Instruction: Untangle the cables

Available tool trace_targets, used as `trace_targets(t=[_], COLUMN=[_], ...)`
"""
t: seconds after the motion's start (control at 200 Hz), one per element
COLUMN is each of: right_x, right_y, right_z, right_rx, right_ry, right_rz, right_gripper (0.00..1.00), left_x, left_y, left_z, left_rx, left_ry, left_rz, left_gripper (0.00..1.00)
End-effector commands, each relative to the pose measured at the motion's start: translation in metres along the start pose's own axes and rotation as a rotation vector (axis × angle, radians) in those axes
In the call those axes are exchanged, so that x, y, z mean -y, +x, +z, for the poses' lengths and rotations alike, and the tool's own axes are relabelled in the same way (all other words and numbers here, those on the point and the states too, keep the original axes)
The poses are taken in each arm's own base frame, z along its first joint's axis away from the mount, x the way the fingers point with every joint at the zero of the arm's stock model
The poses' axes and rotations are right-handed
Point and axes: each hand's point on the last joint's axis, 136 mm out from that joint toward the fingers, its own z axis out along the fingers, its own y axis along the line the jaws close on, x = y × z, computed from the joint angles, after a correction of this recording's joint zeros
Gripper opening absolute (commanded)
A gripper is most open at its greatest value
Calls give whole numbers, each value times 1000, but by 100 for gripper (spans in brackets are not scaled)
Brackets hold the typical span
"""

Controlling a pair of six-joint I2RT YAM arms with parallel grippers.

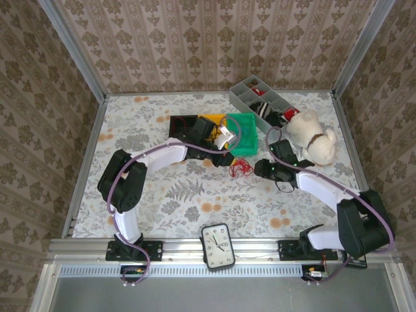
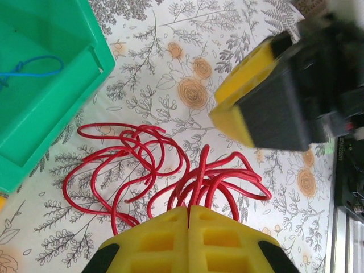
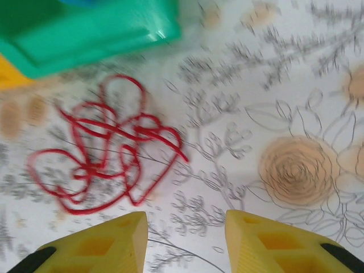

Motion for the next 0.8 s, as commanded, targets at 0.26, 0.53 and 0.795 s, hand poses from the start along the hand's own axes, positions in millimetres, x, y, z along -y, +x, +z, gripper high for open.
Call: trace_targets(t=[0.26,0.53,0.795], right_x=[-14,-20,-23], right_y=[-8,-3,1], right_z=[-1,6,8], right_rx=[23,3,-9], right_ry=[-38,-49,-45], right_rz=[-62,-71,-83], right_gripper=[42,42,42], left_x=[-123,-200,-180], left_y=[-37,-20,-36], left_z=[-128,-171,-176], left_rx=[475,455,367], left_ry=[-326,-667,-925], left_rz=[-365,-504,-282], left_gripper=[0,5,68])
